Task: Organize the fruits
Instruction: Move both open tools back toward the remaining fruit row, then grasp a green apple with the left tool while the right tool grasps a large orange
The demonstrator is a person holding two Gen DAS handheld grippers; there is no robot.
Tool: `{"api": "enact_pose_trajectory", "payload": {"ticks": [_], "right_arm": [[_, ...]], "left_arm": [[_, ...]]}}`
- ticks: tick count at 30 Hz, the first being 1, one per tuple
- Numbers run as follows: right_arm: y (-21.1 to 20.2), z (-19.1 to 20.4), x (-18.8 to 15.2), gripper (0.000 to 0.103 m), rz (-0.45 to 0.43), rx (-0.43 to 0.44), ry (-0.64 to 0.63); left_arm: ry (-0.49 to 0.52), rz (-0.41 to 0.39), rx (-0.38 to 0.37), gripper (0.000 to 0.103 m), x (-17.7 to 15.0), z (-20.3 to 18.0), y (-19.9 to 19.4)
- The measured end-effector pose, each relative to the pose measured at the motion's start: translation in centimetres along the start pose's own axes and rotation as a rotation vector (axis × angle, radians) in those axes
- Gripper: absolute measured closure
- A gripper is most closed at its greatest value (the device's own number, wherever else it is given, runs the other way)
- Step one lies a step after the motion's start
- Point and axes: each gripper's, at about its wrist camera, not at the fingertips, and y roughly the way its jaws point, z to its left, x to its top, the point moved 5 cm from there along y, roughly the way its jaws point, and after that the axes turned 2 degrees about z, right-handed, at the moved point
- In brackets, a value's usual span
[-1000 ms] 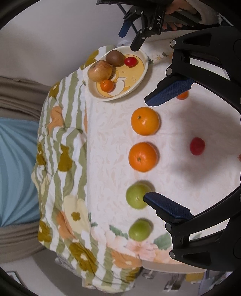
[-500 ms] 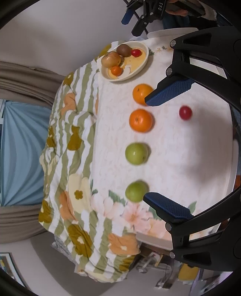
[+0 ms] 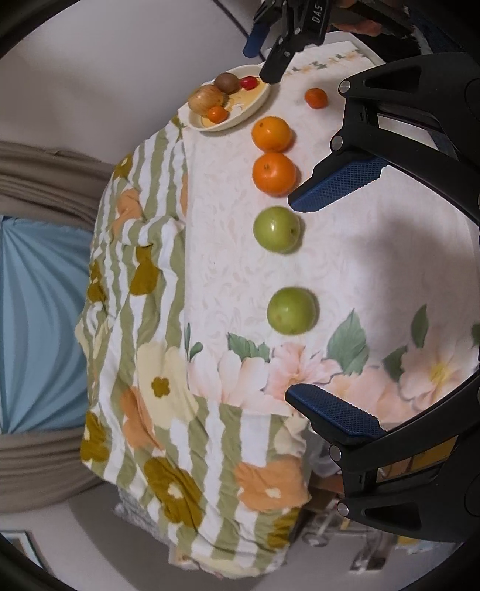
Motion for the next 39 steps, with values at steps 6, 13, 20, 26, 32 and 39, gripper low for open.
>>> {"api": "enact_pose_trajectory", "payload": {"ticks": [6,13,20,26,32,39], "right_arm": [[2.6,2.7,-1.0,0.001,0.012,-0.064,0.034],[6.2,4.3,-2.4,0.009,0.053,-0.103,0.089],[9.2,5.2,-3.1,0.014,0.102,-0.119,0.101],[10.6,5.4,-2.8,0.022,0.117,-0.116,0.117],[11.6,5.4,-2.6,0.027,0.128,-0.113,0.130],[12.4,5.6,-2.2,0.031,0.143,-0.111,0.125]], "left_arm": [[0.089,0.039,-0.057,0.002,0.2,1.7,3.2],[0.173,0.108,-0.135,0.002,-0.5,1.7,7.7],[0.217,0.173,-0.191,0.006,-1.2,0.9,11.4],[0.223,0.207,-0.205,0.021,-1.7,0.4,13.3],[0.239,0.229,-0.173,0.043,-1.8,0.9,14.2],[0.250,0.235,-0.165,0.043,-1.8,0.9,14.2]]}}
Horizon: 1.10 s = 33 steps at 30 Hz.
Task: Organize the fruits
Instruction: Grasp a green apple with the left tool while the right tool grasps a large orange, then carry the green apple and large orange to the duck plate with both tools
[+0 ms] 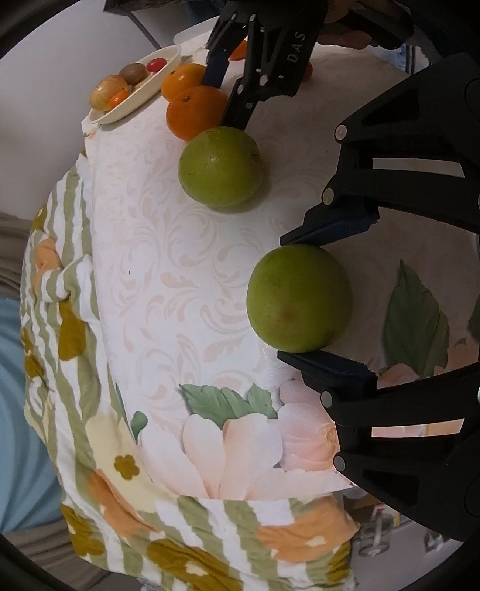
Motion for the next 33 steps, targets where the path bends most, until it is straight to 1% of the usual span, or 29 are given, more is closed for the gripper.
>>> {"api": "enact_pose_trajectory", "payload": {"ticks": [3,7,10,13,14,20,25,33], "right_arm": [[0.2,0.1,0.3,0.031,-0.001,-0.003,0.004],[0.4,0.2,0.5,0.032,-0.002,-0.013,-0.011],[0.6,0.1,0.7,0.037,-0.006,-0.028,-0.020],[0.6,-0.1,0.8,0.046,-0.008,-0.057,-0.032],[0.6,-0.2,0.9,0.047,-0.008,-0.055,-0.034],[0.2,-0.1,0.9,0.048,-0.016,-0.034,-0.046],[-1.4,0.4,1.1,0.048,-0.048,-0.016,-0.065],[-4.9,0.0,1.7,0.048,-0.102,0.011,-0.079]], "left_arm": [[-0.015,0.004,-0.015,0.043,0.1,0.3,0.0],[-0.020,0.001,-0.011,0.043,0.0,0.4,0.0],[-0.028,-0.001,-0.007,0.043,-0.1,0.5,-0.1],[-0.042,-0.007,-0.005,0.043,-0.5,0.6,-0.3],[-0.049,-0.010,-0.004,0.043,-0.6,0.7,-0.3],[-0.082,-0.021,-0.007,0.043,-1.0,1.0,-0.9],[-0.090,-0.046,-0.010,0.043,-1.1,0.7,-2.1],[-0.095,-0.105,0.005,0.043,-0.5,-1.0,-5.7]]}}
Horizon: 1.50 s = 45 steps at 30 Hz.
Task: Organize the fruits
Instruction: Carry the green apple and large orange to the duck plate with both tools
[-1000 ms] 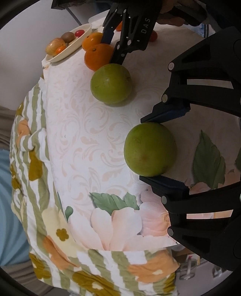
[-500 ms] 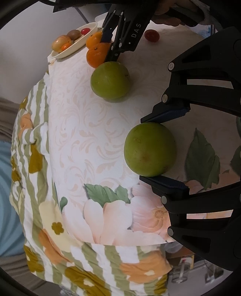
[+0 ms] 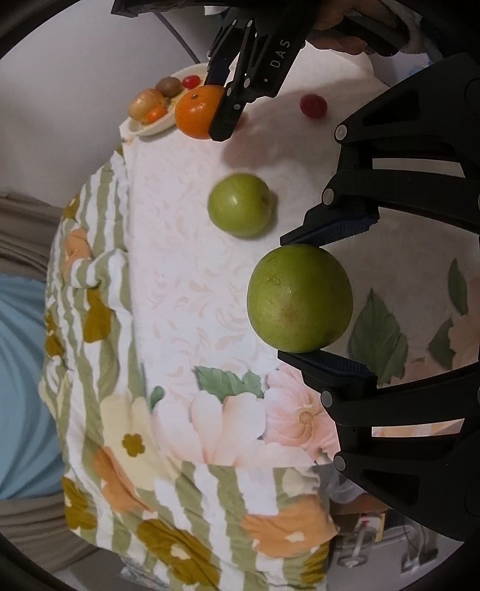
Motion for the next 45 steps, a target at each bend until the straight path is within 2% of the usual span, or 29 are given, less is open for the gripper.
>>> {"api": "enact_pose_trajectory", "payload": {"ticks": [9,20,25,32,37,45], "right_arm": [[-6.0,-4.2,0.5,0.048,-0.072,0.032,-0.015],[-10.1,-14.0,-0.4,0.048,-0.095,0.050,-0.052],[-10.4,-18.6,-0.5,0.048,-0.098,0.068,-0.067],[-10.0,-23.0,-0.1,0.048,-0.095,0.080,-0.092],[-9.1,-25.2,0.0,0.048,-0.087,0.077,-0.071],[-7.1,-26.6,-0.4,0.048,-0.052,0.039,-0.001]], "left_arm": [[0.003,-0.094,0.027,0.043,2.2,-5.1,-4.5],[-0.007,-0.174,0.015,0.043,5.8,-16.4,-5.6],[-0.011,-0.195,0.008,0.043,7.2,-21.6,-4.7],[0.022,-0.193,-0.007,0.043,9.5,-26.9,-2.3],[0.073,-0.154,-0.027,0.043,11.2,-29.3,0.6],[0.164,-0.040,-0.068,0.043,13.2,-30.8,6.7]]}}
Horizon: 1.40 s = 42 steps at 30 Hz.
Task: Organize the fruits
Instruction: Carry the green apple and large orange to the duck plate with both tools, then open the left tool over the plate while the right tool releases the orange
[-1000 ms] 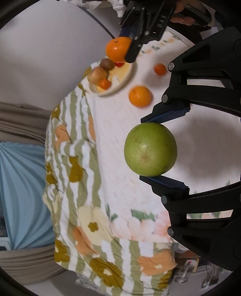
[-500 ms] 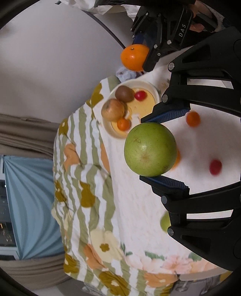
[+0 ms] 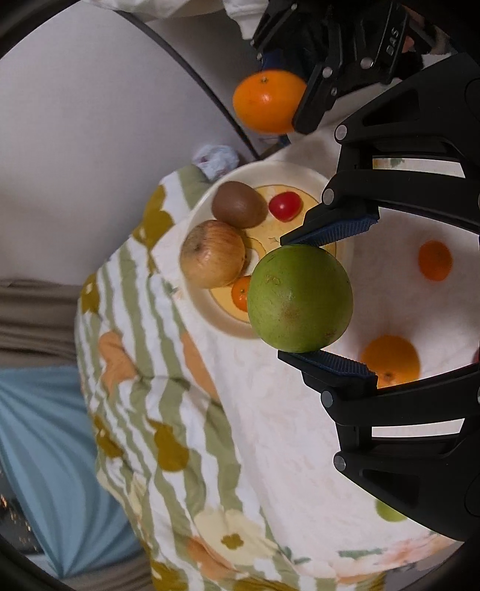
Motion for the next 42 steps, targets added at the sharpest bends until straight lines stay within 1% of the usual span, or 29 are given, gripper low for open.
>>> {"api": "enact_pose_trajectory", "payload": {"ticks": [4,8,14,19,21,22,23,25,28,32,35,38,42], "right_arm": [[1.1,-0.6,-0.3,0.048,0.020,-0.021,0.051],[2.0,-1.1,-0.7,0.048,0.039,-0.044,0.105],[2.9,-1.7,-1.3,0.048,0.057,-0.083,0.176],[3.0,-2.0,-1.4,0.048,0.060,-0.108,0.212],[3.0,-2.1,-1.3,0.048,0.058,-0.116,0.220],[2.9,-2.2,-1.2,0.048,0.057,-0.120,0.221],[2.9,-2.2,-1.1,0.048,0.055,-0.124,0.222],[2.7,-2.3,-1.1,0.048,0.055,-0.128,0.223],[2.5,-2.4,-1.2,0.048,0.054,-0.126,0.215],[2.3,-2.3,-1.1,0.048,0.052,-0.111,0.178],[2.4,-1.7,-0.8,0.048,0.051,-0.088,0.141],[2.8,-0.8,-0.3,0.048,0.051,-0.052,0.101],[3.6,0.5,0.3,0.048,0.050,-0.003,0.045]], "left_arm": [[0.029,0.048,-0.026,0.043,0.2,0.2,2.6],[0.085,0.095,-0.052,0.043,0.4,0.0,5.1],[0.175,0.139,-0.077,0.043,0.4,-0.9,7.3],[0.211,0.166,-0.074,0.042,0.4,-1.3,8.4],[0.214,0.152,-0.084,0.027,0.8,-1.3,8.2],[0.212,0.138,-0.084,0.007,1.0,-1.2,8.0],[0.210,0.119,-0.083,0.000,1.3,-1.2,7.6],[0.208,0.085,-0.087,0.000,1.7,-1.0,6.6],[0.184,0.083,-0.074,0.000,1.7,-0.3,5.8],[0.115,0.079,-0.058,0.000,1.2,1.6,4.3],[0.061,0.075,-0.030,0.000,0.6,3.1,3.1],[0.005,0.068,0.009,0.000,-0.3,4.6,1.8],[-0.055,0.053,0.042,0.000,-1.5,5.9,0.1]]}}
